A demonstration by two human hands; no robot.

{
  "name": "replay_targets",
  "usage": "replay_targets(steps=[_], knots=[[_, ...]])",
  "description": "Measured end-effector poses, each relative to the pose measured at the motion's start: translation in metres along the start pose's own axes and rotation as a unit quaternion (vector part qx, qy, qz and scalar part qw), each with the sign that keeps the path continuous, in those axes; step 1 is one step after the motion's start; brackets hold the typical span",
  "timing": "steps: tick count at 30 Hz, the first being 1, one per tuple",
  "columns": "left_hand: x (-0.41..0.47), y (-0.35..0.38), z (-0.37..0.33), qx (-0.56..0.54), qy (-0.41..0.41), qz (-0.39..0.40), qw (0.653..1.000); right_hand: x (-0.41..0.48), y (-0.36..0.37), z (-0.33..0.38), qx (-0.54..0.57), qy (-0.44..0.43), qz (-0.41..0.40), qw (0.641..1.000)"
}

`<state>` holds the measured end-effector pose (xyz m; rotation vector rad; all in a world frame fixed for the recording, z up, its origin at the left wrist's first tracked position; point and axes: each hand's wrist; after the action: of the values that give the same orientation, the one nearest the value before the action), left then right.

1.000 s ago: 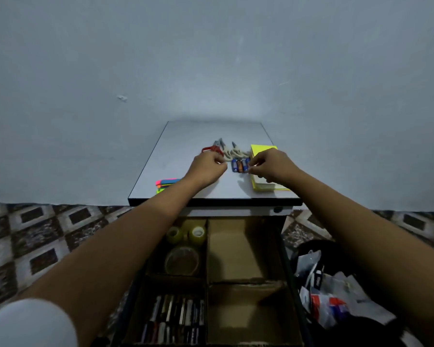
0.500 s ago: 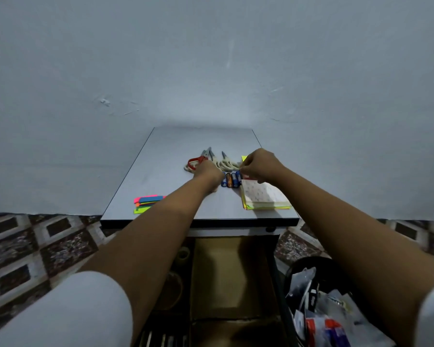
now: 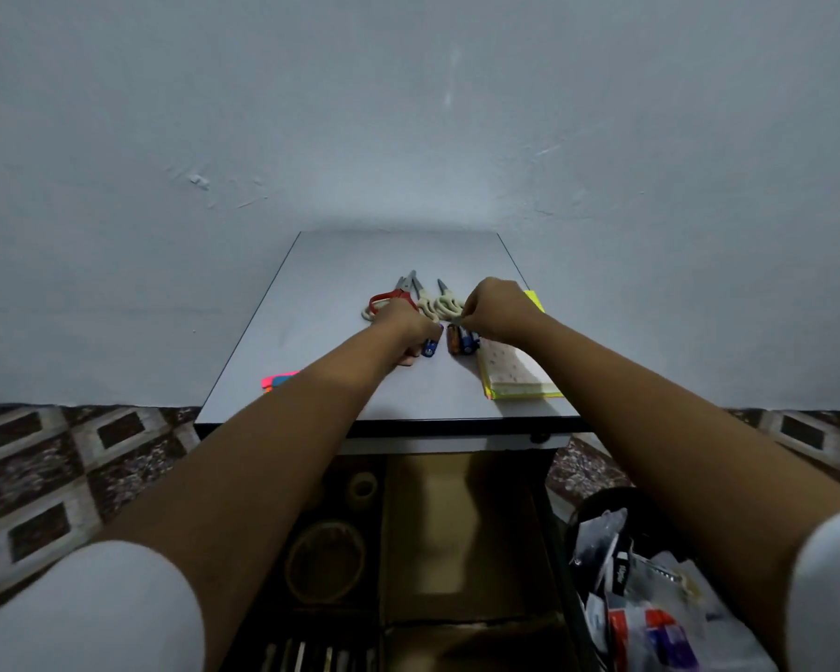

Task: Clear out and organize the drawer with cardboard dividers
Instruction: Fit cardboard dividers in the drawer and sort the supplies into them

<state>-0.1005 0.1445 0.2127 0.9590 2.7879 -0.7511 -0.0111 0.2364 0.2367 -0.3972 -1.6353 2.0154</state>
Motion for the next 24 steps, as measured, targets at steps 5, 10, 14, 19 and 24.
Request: replay_targets(steps=[5,10,14,19,24], knots=[[-0.011,-0.025,0.002,-0.074,-0.010,0.018,0.997,-0.004,0.008,0.012,-0.048,0.001,0.000,0.999],[-0.020,-0.040,0.001,-0.066,0.006,0.020,0.998,-0.005,0.013,0.016,-0.064,0.021,-0.011,0.998],[-0.025,-0.045,0.001,-0.058,0.010,0.018,0.998,-0.007,0.014,0.018,-0.072,0.022,0.003,0.997],[-0.026,-0.049,0.002,-0.063,0.002,0.014,0.998,-0.007,0.016,0.026,-0.082,0.030,0.014,0.996],[-0.028,-0.055,0.006,-0.084,-0.002,0.003,0.996,-0.011,0.019,0.030,-0.070,0.020,0.009,0.997]])
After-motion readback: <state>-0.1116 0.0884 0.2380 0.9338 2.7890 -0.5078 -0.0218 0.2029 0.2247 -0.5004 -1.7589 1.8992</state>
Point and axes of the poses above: each hand's wrist, its own x-axis towards the middle knuckle, its own y-axis out of the palm, z = x × y, and after that the axes turned 8 degrees about -x, right-handed
